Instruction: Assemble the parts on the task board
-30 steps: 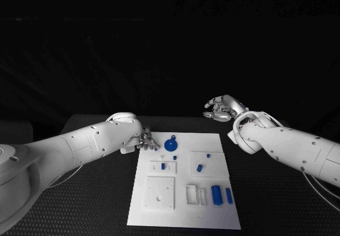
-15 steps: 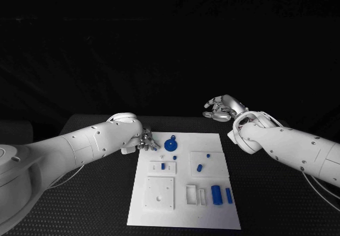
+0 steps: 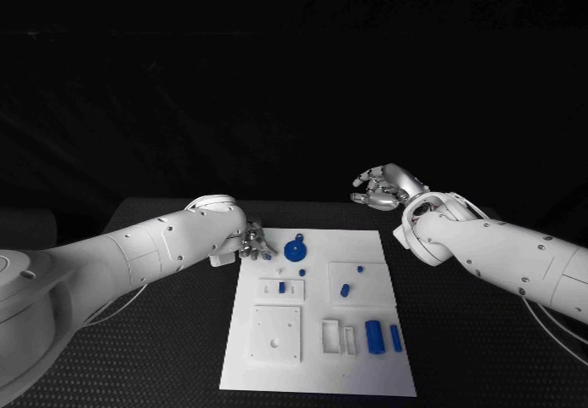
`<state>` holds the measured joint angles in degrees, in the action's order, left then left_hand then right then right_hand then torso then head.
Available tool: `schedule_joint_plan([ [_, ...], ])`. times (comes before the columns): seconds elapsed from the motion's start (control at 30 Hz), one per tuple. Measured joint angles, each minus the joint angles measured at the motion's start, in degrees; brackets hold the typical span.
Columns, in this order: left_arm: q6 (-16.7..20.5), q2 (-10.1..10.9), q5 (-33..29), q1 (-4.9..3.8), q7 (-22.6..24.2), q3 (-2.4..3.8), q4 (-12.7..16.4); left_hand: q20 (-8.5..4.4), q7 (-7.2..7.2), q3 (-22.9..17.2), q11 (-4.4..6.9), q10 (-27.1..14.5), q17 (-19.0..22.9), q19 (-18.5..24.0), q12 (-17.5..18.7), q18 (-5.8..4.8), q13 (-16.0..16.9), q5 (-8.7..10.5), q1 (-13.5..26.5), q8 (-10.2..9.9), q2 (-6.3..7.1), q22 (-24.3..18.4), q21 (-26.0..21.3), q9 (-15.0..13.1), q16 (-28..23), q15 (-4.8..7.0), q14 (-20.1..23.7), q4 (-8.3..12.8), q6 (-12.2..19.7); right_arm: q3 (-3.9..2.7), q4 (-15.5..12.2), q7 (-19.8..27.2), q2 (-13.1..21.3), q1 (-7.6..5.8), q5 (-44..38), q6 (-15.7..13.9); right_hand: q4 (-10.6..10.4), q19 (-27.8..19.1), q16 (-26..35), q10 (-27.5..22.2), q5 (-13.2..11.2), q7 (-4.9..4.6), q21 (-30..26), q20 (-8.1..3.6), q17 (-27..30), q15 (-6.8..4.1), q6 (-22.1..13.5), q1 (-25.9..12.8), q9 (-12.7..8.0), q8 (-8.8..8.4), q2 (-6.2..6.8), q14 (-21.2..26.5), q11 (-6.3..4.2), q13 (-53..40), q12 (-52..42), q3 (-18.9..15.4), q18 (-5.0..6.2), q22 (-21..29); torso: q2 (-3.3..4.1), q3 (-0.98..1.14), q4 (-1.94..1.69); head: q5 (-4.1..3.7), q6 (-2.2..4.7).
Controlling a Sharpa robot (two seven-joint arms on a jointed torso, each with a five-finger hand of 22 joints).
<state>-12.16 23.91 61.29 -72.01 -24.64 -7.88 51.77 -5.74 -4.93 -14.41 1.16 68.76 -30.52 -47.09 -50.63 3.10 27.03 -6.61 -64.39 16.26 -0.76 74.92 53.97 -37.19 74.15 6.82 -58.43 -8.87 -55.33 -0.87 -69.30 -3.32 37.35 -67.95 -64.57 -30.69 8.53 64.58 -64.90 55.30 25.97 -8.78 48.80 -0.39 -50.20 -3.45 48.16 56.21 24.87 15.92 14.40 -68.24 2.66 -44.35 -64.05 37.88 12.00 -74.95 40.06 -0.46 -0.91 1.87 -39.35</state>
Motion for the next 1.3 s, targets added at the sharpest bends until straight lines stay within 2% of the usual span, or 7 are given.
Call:
schedule_joint_plan([
  [0.1,0.07,0.02,-0.27,0.0,0.07,0.01,-0.09,0.0,0.09,0.22,0.0,0.0,0.05,0.0,0.0,0.01,0.0,-0.39,-0.82,0.33,-1.35,0.0,-0.08,0.14,0.24,0.0,0.0,0.74,-0.09,0.0,0.04,0.0,-0.02,0.0,0.0,0.02,0.0,0.0,0.0,0.0,0.0,0.0,0.0,0.0,0.01,0.0,0.0,0.0,0.0,0.0,0.0,0.0,0.0,0.03,0.0,0.0,0.0,0.0,0.0,0.02,0.01,-0.03,-0.01],
  [0.43,0.37,0.02,-1.51,-0.01,0.52,0.02,-0.65,0.0,0.56,-0.12,0.52,0.53,0.05,0.0,0.0,0.0,-0.01,-6.2,-1.72,0.92,-5.21,-0.01,-0.08,0.47,0.86,-0.22,0.19,5.39,-1.8,0.0,0.13,-0.01,-0.09,0.0,0.0,0.13,0.0,0.0,0.0,0.0,0.22,0.08,0.0,0.0,0.05,0.0,-0.03,0.0,-0.01,0.0,0.0,0.0,0.0,0.13,0.0,0.0,0.0,0.0,0.0,0.03,0.01,-0.07,-0.08],
  [0.53,0.42,0.02,-1.82,0.0,0.64,0.02,-0.66,0.21,0.76,-0.43,0.63,0.64,0.12,0.2,0.0,-0.91,-0.01,-6.76,-0.82,1.03,-6.28,-0.01,-0.08,0.69,1.06,-0.31,0.2,7.67,-2.0,0.0,0.16,-0.02,-0.09,0.0,0.0,0.18,0.0,0.0,0.01,0.0,0.22,0.03,-0.21,0.0,0.05,0.0,0.15,0.0,-0.01,0.0,0.0,0.0,0.0,0.13,0.0,0.0,0.0,-0.01,0.0,0.03,0.01,-0.04,-0.08],
  [0.7,0.67,0.21,-2.38,0.0,0.87,0.02,-0.57,0.21,1.16,-0.21,0.84,0.87,0.27,0.2,0.0,-0.91,-0.01,-7.88,1.21,1.03,-7.78,-0.02,-0.08,1.14,1.23,-0.19,-0.23,9.7,-2.81,0.0,0.19,-0.02,-0.09,0.0,0.0,0.24,0.0,0.0,0.01,0.0,0.45,-0.04,-0.21,0.0,0.06,0.0,0.22,0.0,-0.01,0.0,0.0,0.0,0.0,0.13,0.0,0.0,0.0,-0.01,-0.01,0.03,-0.01,-0.01,-0.07],
  [0.83,1.35,0.83,-3.25,0.0,1.03,0.03,0.05,0.21,1.08,-5.16,1.09,1.58,0.52,0.17,0.0,-0.91,-0.02,-8.53,6.88,0.27,-8.1,-0.01,0.16,1.6,1.51,-0.17,-0.46,15.61,-4.06,0.0,0.2,-0.02,-0.07,0.0,0.0,0.27,0.0,0.0,0.01,0.0,0.45,-0.03,-0.22,0.0,0.11,0.0,0.23,0.0,-0.01,0.0,0.0,0.0,0.0,0.15,-0.01,0.0,0.01,0.0,-0.04,0.04,-0.01,0.04,-0.07],
  [0.9,1.94,1.57,-3.76,-0.01,1.14,0.05,0.99,0.04,1.04,-7.75,1.1,1.98,0.65,-0.61,0.0,-0.9,-0.02,-9.84,10.3,0.04,-8.26,0.03,0.38,1.61,1.51,-0.15,-0.68,18.21,-4.95,0.0,0.2,-0.02,-0.03,0.0,0.0,0.29,0.0,0.0,0.01,0.0,0.45,-0.03,-0.21,0.0,0.11,0.0,0.23,0.0,-0.01,0.0,0.0,0.0,0.0,0.19,-0.23,0.0,0.0,0.0,-0.06,0.05,-0.01,0.07,-0.07],
  [1.3,7.95,9.2,-6.72,-0.28,1.41,0.02,13.01,-0.61,1.56,-10.87,1.71,4.24,0.89,-2.5,0.0,-0.91,-0.3,-15.8,15.51,-0.06,-7.87,0.02,1.12,1.22,2.0,-0.3,-1.99,21.64,-7.34,0.0,0.18,-0.03,0.43,0.0,0.0,0.34,0.0,0.0,0.01,0.0,0.67,-0.13,-0.22,0.0,0.1,0.0,0.1,0.0,-0.01,0.0,0.0,0.0,0.0,0.18,-0.23,0.0,0.0,0.0,-0.24,0.12,-0.18,0.26,-0.09],
])
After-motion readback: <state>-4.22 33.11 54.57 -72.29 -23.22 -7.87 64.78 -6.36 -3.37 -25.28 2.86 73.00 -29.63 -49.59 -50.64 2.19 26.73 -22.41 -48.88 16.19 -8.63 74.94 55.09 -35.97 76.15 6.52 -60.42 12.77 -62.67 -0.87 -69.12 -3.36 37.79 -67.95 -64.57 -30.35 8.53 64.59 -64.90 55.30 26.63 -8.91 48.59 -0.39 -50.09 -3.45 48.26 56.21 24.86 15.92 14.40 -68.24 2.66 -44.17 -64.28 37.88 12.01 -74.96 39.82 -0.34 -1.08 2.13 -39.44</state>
